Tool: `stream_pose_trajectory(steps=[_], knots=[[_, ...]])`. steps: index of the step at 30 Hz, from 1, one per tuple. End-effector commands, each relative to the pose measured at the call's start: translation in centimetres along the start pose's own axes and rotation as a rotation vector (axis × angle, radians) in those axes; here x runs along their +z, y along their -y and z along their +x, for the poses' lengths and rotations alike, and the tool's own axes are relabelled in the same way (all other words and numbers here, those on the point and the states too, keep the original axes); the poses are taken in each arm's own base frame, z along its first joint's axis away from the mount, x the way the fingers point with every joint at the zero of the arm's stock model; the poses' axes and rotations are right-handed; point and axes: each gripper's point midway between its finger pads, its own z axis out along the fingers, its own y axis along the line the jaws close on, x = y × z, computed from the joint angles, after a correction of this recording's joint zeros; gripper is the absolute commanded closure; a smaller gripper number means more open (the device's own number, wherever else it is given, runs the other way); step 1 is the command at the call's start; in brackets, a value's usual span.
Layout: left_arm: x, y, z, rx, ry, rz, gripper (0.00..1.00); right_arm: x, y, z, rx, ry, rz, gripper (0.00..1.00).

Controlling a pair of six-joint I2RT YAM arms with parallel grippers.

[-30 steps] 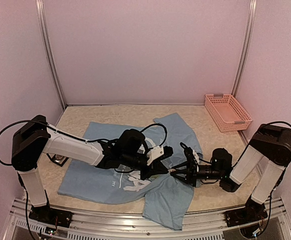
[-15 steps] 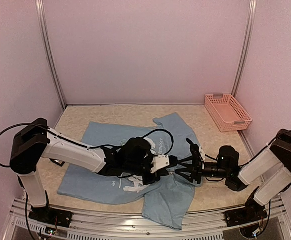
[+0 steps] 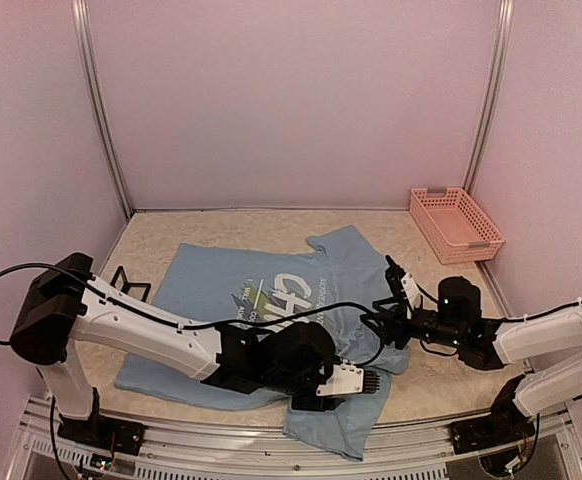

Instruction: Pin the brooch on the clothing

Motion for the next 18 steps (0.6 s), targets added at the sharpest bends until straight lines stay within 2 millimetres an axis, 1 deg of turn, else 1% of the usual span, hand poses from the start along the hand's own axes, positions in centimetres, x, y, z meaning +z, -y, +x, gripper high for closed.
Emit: stream_pose_trajectory(steps=[1,2,4,5,6,8,9,11,12,13,15,16,17,18], knots=[[-2.7,-1.0,-3.1,-0.163,0.061,-0.008,0.51,0.1,4.0,1.0,0.132,-0.133,0.224,0.53],[-3.3,-2.3,-2.9,-0.234,0.073,-0.045,0.51,0.1,4.9,1.3,0.160,-0.159,0.275,0.58],[-4.5,-7.3,-0.3,-0.503,0.082,-0.159,0.51,0.6,6.3,2.1,0.215,-0.216,0.323,0.69],[-4.6,-9.2,2.0,-0.637,0.065,-0.203,0.52,1.0,6.9,2.9,0.238,-0.260,0.339,0.74],[-4.6,-11.0,4.7,-0.772,0.038,-0.256,0.53,1.5,7.5,3.6,0.258,-0.302,0.350,0.78],[-4.5,-13.9,10.5,-0.990,-0.042,-0.400,0.57,2.5,8.3,5.5,0.291,-0.397,0.353,0.87],[-4.4,-14.7,13.3,-1.076,-0.091,-0.464,0.58,3.0,8.7,5.8,0.304,-0.425,0.349,0.91],[-4.0,-15.2,17.8,-1.178,-0.165,-0.532,0.61,3.5,9.5,7.4,0.333,-0.489,0.357,0.95],[-4.0,-15.5,19.3,-1.208,-0.182,-0.562,0.61,3.7,10.2,7.9,0.343,-0.509,0.376,0.97],[-4.1,-15.7,20.6,-1.229,-0.196,-0.587,0.61,3.7,11.0,9.0,0.357,-0.554,0.404,0.97],[-4.4,-16.3,23.3,-1.268,-0.235,-0.641,0.61,3.9,12.7,9.9,0.384,-0.591,0.440,0.98],[-4.5,-16.7,24.6,-1.287,-0.253,-0.661,0.61,4.2,13.5,10.1,0.399,-0.596,0.447,0.98],[-4.6,-17.6,25.4,-1.309,-0.241,-0.682,0.61,4.6,14.3,10.1,0.409,-0.595,0.454,0.98],[-4.4,-17.9,26.7,-1.329,-0.258,-0.694,0.61,4.9,15.2,10.2,0.413,-0.594,0.465,0.98]])
